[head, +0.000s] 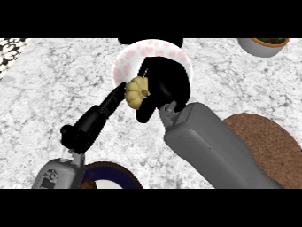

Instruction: Pick the squash from the placemat and place it in the bowl

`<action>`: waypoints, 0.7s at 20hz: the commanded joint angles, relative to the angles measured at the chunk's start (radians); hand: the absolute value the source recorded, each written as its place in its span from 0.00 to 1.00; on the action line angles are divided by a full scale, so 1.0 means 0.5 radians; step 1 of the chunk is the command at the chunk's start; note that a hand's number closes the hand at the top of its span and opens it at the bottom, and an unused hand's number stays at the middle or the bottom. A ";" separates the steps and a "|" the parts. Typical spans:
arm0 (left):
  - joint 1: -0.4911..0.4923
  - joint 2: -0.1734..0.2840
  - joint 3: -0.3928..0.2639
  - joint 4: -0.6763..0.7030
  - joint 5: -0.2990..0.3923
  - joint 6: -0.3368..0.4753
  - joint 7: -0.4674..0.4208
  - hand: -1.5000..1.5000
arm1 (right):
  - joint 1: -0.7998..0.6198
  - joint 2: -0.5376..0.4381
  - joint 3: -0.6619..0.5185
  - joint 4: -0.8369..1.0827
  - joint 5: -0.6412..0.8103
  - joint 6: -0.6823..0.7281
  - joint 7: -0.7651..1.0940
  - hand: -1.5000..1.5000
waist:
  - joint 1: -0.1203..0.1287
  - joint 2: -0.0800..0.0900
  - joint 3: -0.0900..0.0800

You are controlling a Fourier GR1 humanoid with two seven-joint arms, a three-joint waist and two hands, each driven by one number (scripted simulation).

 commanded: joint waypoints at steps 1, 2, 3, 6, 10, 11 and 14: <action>0.048 0.011 0.018 0.007 -0.012 0.017 -0.038 0.50 | -0.307 0.027 0.126 0.001 0.094 -0.404 0.409 1.00 | -0.042 -0.004 0.004; 0.048 0.007 -0.013 -0.011 -0.030 0.017 0.006 0.50 | -0.445 0.027 0.062 -0.018 0.114 -0.425 0.481 1.00 | -0.037 -0.013 0.004; 0.022 -0.013 0.031 0.074 -0.005 0.030 -0.035 0.50 | -0.444 0.027 0.121 -0.022 0.129 -0.554 0.511 1.00 | -0.062 -0.001 0.003; -0.003 0.005 0.071 0.098 -0.022 0.051 -0.076 0.50 | -0.574 0.027 -0.029 -0.010 0.152 -0.704 0.575 1.00 | -0.113 0.000 0.005; 0.067 0.034 0.055 0.000 -0.003 0.010 -0.072 0.50 | -0.648 0.027 -0.071 0.224 0.154 -0.911 0.616 1.00 | -0.087 0.008 0.006; 0.108 0.049 0.065 -0.041 0.045 -0.025 -0.034 0.50 | -0.667 0.027 -0.066 0.297 0.177 -0.932 0.618 1.00 | -0.086 0.007 0.006; 0.044 0.031 0.068 -0.052 -0.004 0.034 0.018 0.50 | -0.644 0.027 -0.097 0.464 0.162 -0.837 0.545 1.00 | -0.147 0.006 0.008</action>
